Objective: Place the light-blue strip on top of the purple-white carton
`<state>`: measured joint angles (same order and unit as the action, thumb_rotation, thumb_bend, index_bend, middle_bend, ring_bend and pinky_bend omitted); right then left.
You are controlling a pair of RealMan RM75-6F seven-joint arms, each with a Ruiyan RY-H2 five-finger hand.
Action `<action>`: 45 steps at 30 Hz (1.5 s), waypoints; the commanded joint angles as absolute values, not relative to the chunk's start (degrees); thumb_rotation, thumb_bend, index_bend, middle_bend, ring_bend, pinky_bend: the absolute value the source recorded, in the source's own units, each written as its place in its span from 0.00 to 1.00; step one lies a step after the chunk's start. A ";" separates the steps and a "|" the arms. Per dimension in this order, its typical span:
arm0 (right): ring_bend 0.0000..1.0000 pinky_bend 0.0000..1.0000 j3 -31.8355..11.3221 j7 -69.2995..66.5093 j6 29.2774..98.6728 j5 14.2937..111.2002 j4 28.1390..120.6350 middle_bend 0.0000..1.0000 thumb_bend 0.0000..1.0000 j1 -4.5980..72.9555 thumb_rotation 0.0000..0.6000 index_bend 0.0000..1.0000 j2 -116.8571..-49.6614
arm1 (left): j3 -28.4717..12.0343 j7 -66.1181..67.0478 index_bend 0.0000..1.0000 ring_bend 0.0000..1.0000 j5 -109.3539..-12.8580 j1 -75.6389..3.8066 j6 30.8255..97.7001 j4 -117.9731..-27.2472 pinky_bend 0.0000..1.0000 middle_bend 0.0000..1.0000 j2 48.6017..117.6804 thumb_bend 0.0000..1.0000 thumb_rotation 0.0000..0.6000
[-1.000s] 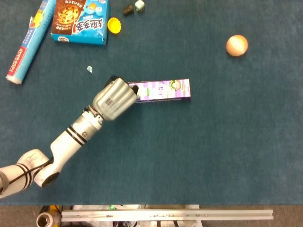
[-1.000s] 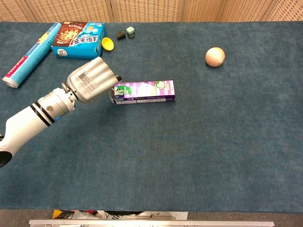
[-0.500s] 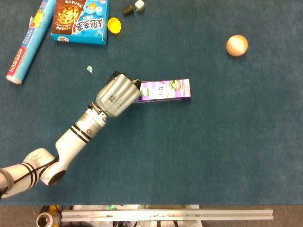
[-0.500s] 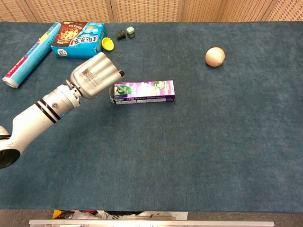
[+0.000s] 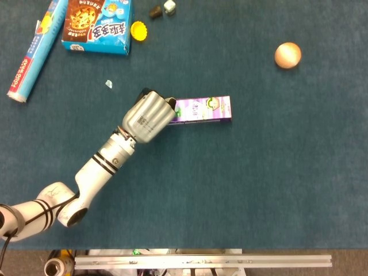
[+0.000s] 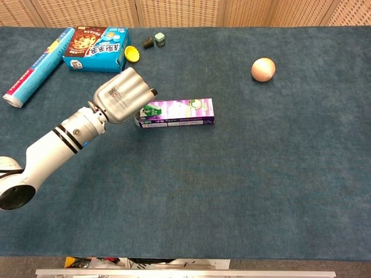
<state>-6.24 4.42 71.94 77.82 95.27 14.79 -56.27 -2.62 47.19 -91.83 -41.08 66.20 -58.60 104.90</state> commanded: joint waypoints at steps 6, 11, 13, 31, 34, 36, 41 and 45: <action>0.34 0.43 -6.25 3.62 72.31 77.91 94.64 0.44 0.19 14.50 1.00 0.16 -56.29 | -2.67 48.98 0.50 0.89 -91.45 -40.87 65.84 -60.28 0.98 0.85 104.82 0.37 1.00; 0.34 0.43 -6.25 3.28 72.30 78.11 94.33 0.44 0.19 14.51 1.00 0.16 -56.45 | -2.91 51.00 0.47 0.89 -90.44 -40.61 65.06 -61.84 0.98 0.84 104.54 0.37 1.00; 0.34 0.43 -6.28 3.19 72.32 78.18 94.26 0.44 0.19 14.53 1.00 0.16 -56.50 | -2.93 51.63 0.45 0.89 -90.21 -40.55 64.86 -62.49 0.98 0.83 104.35 0.37 1.00; 0.34 0.43 -6.36 2.13 72.96 78.73 93.78 0.44 0.19 14.25 1.00 0.16 -56.68 | -2.15 55.40 0.36 0.89 -90.53 -39.90 65.08 -65.86 0.98 0.82 103.35 0.19 1.00; 0.34 0.43 -6.38 2.10 73.20 78.78 93.78 0.44 0.19 14.13 1.00 0.16 -56.63 | -2.33 55.27 0.34 0.88 -90.31 -39.77 65.15 -66.60 0.98 0.81 103.06 0.15 1.00; 0.34 0.43 -6.43 2.07 73.35 78.80 93.81 0.44 0.19 14.06 1.00 0.16 -56.60 | -2.38 55.23 0.32 0.87 -90.03 -39.57 65.12 -67.73 0.98 0.80 102.61 0.14 1.00; 0.34 0.43 -6.50 2.27 73.36 78.84 94.05 0.44 0.19 14.11 1.00 0.16 -56.47 | -2.30 55.32 0.31 0.87 -89.30 -38.73 65.33 -70.64 0.98 0.79 101.21 0.14 1.00; 0.34 0.43 -6.54 2.37 73.30 79.02 94.40 0.44 0.19 14.21 1.00 0.16 -56.16 | -2.97 55.13 0.31 0.85 -88.24 -37.68 66.51 -73.70 0.98 0.77 99.65 0.14 1.00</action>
<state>-6.54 2.36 73.30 79.01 94.39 14.19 -56.17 -2.59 55.28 -88.82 -38.26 65.86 -72.52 100.47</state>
